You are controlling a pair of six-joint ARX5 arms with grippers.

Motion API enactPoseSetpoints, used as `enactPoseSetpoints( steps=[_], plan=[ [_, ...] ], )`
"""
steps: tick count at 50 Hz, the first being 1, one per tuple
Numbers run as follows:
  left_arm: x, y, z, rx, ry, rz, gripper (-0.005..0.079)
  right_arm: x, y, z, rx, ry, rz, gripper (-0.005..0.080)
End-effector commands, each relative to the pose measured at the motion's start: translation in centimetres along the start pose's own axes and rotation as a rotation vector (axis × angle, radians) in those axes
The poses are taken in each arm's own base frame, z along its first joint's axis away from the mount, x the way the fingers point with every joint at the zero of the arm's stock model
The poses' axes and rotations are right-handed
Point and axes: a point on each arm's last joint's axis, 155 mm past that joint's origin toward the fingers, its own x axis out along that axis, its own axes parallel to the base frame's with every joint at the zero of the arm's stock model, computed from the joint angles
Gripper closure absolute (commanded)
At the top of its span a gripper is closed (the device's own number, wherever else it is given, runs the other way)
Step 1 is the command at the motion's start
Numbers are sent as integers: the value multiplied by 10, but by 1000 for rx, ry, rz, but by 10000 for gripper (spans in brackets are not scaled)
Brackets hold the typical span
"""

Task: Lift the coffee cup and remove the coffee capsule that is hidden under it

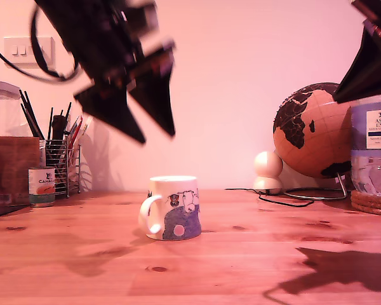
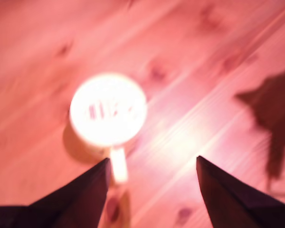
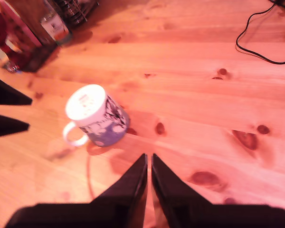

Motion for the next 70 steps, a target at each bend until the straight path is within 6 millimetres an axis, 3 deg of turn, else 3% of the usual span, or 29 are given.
enactPoseSetpoints(
  steps=[1, 15, 35, 41, 47, 70],
  plan=[
    [15, 4, -11, 1, 53, 14, 214, 4, -1, 8, -12, -5, -5, 762],
    [50, 14, -31, 16, 137, 43, 215, 18, -5, 11, -33, 28, -6, 752],
    [82, 20, -36, 31, 150, 47, 218, 20, -5, 22, -75, -8, -3, 752],
    [83, 22, -26, 34, 120, 56, 231, 20, -5, 23, -82, -13, -3, 752],
    [84, 25, -21, 27, 122, 58, 295, 20, -4, 24, -98, -15, -2, 752],
    [86, 35, -22, 0, 276, 64, 295, 22, 7, 29, -134, -38, 25, 752]
  ],
)
